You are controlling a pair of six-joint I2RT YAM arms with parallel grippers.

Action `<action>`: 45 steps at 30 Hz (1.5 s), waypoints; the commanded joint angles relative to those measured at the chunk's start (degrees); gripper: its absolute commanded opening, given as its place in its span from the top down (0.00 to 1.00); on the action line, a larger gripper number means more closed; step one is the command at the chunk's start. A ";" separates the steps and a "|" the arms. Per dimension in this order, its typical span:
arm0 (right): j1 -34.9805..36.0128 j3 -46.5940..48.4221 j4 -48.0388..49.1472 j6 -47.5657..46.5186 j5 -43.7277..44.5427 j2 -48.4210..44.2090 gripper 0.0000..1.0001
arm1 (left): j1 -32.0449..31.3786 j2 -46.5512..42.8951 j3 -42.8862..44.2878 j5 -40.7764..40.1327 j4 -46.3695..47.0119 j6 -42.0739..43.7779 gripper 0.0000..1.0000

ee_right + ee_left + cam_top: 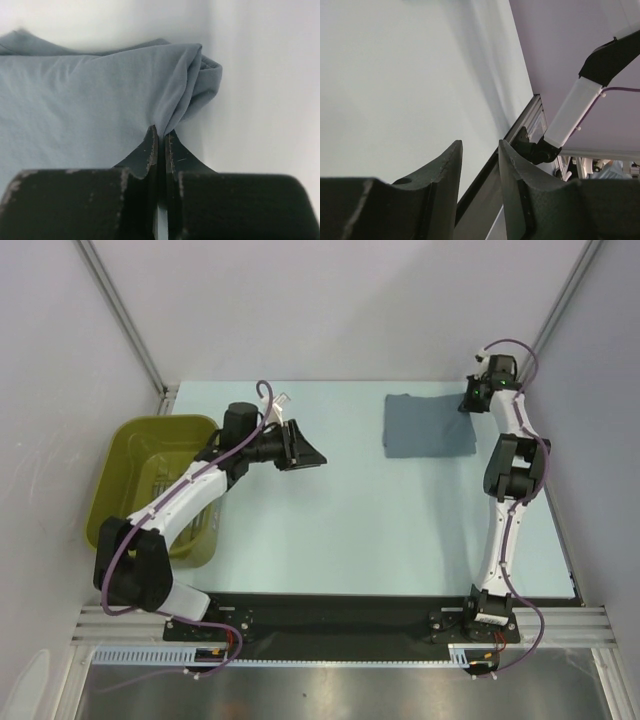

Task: Fold and stack the t-shirts
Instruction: Neatly place the folded tshirt to the corner

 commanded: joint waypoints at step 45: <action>-11.40 14.26 26.32 4.77 8.36 12.57 1.00 | 0.05 0.91 -4.10 2.91 2.96 1.76 0.62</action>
